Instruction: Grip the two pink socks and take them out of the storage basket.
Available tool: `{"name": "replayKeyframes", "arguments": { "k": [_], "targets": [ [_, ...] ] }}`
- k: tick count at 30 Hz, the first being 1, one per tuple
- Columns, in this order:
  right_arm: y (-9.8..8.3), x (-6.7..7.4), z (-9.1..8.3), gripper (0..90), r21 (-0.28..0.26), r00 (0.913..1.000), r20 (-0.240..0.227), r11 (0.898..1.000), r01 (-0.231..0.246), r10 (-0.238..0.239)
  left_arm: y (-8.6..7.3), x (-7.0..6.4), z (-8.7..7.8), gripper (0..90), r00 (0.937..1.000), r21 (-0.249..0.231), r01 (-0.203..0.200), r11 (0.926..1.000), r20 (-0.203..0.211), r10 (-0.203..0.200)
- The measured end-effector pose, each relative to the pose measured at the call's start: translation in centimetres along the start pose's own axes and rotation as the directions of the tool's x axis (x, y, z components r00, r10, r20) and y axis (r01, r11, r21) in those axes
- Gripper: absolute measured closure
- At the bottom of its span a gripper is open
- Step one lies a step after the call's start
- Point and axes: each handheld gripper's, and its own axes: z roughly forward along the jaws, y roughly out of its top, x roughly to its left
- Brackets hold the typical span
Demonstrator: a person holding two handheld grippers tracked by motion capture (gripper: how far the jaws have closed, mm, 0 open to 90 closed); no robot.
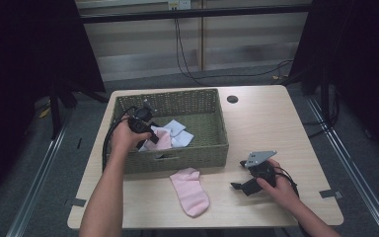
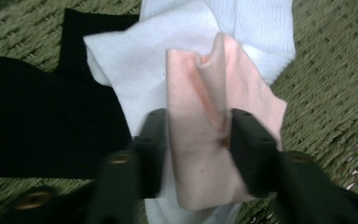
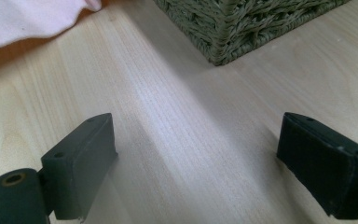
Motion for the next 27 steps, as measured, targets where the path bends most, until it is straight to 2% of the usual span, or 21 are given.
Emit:
{"name": "replayKeyframes", "arguments": {
  "k": [2, 4, 10, 12, 14, 27],
  "targets": [
    [0.0, 0.0, 0.0, 10.5, 0.0, 1.0, 0.0, 1.0, 0.0, 0.0, 0.1, 0.0, 0.0, 80.2, 0.9999, -0.002, 0.014, 0.9999, 0.003, -0.014],
    [0.0, 0.0, 0.0, 10.5, 0.0, 1.0, 0.0, 1.0, 0.0, 0.0, 0.1, -0.1, -0.1, 85.2, 0.9998, -0.002, 0.017, 0.9999, 0.005, -0.017],
    [0.0, 0.0, 0.0, 10.5, 0.0, 1.0, 0.0, 1.0, 0.0, 0.0, 0.2, -0.4, -1.5, 87.1, 0.9997, -0.014, 0.019, 0.9997, 0.018, -0.019],
    [0.0, 0.0, 0.0, 10.5, 0.0, 1.0, 0.0, 1.0, 0.0, 0.0, 0.3, -0.6, -2.1, 87.2, 0.999, -0.029, 0.023, 0.9993, 0.038, -0.022],
    [0.0, 0.0, 0.0, 10.5, 0.0, 1.0, 0.0, 1.0, 0.0, 0.0, 0.3, -0.7, -2.6, 87.3, 0.9994, -0.022, 0.018, 0.9996, 0.03, -0.017],
    [0.0, 0.0, 0.0, 10.5, -0.002, 1.0, 0.001, 1.0, 0.003, -0.003, 0.8, -1.6, -5.6, 87.5, 0.9983, -0.046, 0.02, 0.9987, 0.055, -0.018]
  ]
}}
